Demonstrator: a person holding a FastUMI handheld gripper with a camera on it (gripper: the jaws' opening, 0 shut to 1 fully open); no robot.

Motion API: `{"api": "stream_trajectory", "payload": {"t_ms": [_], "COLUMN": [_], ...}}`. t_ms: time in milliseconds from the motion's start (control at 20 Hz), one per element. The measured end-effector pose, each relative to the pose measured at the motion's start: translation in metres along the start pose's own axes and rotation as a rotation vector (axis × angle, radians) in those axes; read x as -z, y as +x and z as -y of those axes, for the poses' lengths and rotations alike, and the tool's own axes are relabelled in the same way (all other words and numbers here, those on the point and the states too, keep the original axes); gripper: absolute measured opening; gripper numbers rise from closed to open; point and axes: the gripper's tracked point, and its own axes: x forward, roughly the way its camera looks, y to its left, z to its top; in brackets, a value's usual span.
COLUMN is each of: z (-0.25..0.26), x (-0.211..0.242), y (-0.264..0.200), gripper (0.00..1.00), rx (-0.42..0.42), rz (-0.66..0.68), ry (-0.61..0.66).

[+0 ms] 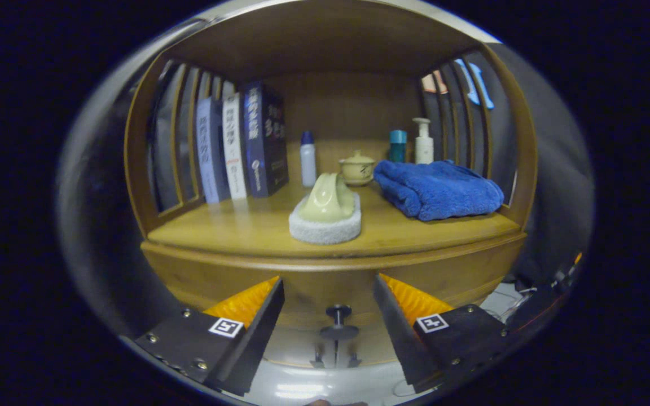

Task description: Pull open the drawer, take out the items inside it, and place them on the countertop above the cabinet.

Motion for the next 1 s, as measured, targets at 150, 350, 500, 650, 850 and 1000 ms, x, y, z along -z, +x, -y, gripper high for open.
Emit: {"api": "stream_trajectory", "payload": {"t_ms": [150,350,500,650,850,1000], "z": [-0.003,0.030,0.086,0.145,0.211,0.254], "x": [0.000,-0.001,0.008,0.025,0.053,0.063], "y": [-0.032,-0.086,-0.117,-0.140,-0.151,-0.148], "gripper": [0.95,0.93,0.92,0.91,0.89,0.89], "rx": [-0.075,-0.064,0.001,0.059,0.071,0.059], "rz": [0.025,0.024,-0.016,-0.061,-0.051,0.000], "ry": [-0.018,-0.095,-0.150,-0.152,-0.173,-0.173]}}
